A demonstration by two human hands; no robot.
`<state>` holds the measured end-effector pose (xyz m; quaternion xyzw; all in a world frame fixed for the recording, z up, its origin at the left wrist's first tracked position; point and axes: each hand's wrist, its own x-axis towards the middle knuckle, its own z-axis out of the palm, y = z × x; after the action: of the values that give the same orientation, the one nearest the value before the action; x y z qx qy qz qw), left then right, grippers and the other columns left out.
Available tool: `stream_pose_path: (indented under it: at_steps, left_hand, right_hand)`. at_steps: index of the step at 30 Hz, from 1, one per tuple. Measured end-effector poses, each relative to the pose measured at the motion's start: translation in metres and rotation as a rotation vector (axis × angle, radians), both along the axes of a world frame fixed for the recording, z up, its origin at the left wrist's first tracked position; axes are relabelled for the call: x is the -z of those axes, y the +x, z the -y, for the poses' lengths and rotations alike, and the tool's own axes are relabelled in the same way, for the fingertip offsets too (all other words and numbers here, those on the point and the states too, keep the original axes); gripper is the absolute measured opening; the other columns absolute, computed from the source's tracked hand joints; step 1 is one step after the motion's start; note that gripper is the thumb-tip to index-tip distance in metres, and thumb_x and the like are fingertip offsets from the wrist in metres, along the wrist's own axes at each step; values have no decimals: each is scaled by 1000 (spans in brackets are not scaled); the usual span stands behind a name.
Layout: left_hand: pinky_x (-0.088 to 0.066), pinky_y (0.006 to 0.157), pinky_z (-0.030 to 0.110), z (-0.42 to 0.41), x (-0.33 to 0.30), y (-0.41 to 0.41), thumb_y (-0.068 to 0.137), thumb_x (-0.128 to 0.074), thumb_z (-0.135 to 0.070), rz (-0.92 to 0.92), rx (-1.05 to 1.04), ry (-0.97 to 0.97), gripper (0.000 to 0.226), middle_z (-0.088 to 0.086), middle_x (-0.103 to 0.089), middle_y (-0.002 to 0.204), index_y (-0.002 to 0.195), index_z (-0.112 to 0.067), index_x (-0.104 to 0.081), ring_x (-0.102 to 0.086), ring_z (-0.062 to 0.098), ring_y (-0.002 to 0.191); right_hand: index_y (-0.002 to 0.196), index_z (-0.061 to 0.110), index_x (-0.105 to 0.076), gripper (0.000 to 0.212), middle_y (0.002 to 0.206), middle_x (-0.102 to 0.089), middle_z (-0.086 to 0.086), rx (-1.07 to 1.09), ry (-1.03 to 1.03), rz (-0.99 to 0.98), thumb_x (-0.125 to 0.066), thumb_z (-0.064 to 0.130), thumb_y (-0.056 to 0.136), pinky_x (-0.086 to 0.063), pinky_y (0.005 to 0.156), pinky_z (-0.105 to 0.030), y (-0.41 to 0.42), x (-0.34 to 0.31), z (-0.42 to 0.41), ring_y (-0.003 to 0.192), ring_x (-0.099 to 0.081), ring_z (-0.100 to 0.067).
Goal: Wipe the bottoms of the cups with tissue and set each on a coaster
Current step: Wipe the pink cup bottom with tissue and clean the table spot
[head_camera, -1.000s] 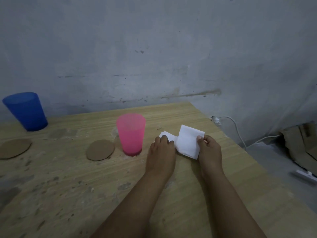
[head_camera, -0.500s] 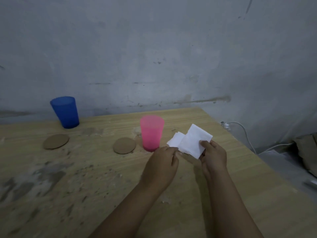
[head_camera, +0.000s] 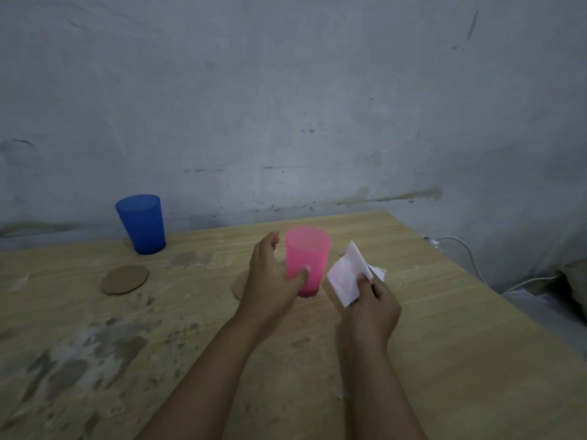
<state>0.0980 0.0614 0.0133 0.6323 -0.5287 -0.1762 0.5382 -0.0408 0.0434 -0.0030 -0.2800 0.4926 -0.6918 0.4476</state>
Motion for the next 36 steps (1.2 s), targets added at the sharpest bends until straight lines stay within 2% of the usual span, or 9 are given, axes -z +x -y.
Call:
stream_pose_path:
  at_steps: [4,8,13,16,20,22,26,31,36]
  left_hand:
    - [-44,96,30,13,7,2,58,-80,-53,-83,153,41,105,-14,-37,139,142,-38,-18,-45,8,120]
    - [-49,74,14,17,16,4,58,-80,-53,-156,206,33,104,-22,-45,125,140,-46,-17,-50,-5,108]
    - [-40,74,10,19,16,5,62,-79,-51,-104,163,27,81,-29,-50,114,130,-41,-37,-47,-15,101]
    - [-44,76,13,18,17,6,60,-78,-53,-95,150,28,78,-22,-55,117,128,-37,-43,-52,-7,105]
    - [-55,81,25,16,16,9,62,-82,-45,-121,147,20,76,-12,-60,121,128,-31,-46,-59,4,104]
    - [-55,78,22,14,11,9,65,-81,-42,-147,138,-11,71,-11,-61,121,127,-31,-48,-60,3,102]
    - [-54,74,18,9,-10,9,66,-80,-46,-184,139,-83,64,-17,-62,114,121,-35,-49,-61,-1,99]
    - [-54,75,17,4,-29,4,58,-74,-59,-225,196,-126,72,-19,-63,110,120,-34,-49,-63,-4,95]
    - [-54,81,23,3,-31,2,55,-75,-60,-238,213,-130,78,-17,-63,113,123,-33,-49,-62,-1,101]
  right_hand:
    - [75,14,-69,20,67,-63,13,-29,-32,-83,-51,9,83,-48,67,-27,3,1,6,71,-59,-10]
    - [67,19,-58,25,52,-52,18,-81,-41,-89,-47,5,83,-41,62,-28,5,2,5,60,-49,-7]
    - [82,11,-62,21,74,-58,2,-135,-23,-32,-45,0,87,-45,66,-26,6,0,7,73,-55,-15]
    - [89,11,-62,20,77,-59,5,-117,-12,-102,-44,3,90,-47,67,-24,5,0,5,77,-56,-14]
    - [107,12,-68,31,106,-69,0,-60,-31,-122,-44,3,91,-49,89,-28,7,-5,3,99,-63,-13]
    - [110,13,-69,33,113,-68,-1,-41,-16,-119,-45,2,90,-47,95,-30,8,-6,3,106,-61,-13]
    - [112,12,-66,33,118,-65,-11,-151,30,47,-42,3,91,-46,101,-44,14,-5,2,111,-61,-25]
    - [108,9,-67,35,101,-72,-16,-461,-30,348,-39,1,91,-59,74,-34,20,-11,-5,94,-70,-25]
    - [114,3,-62,32,108,-68,-23,-722,-50,490,-38,3,93,-56,86,-42,21,-18,-9,102,-67,-31]
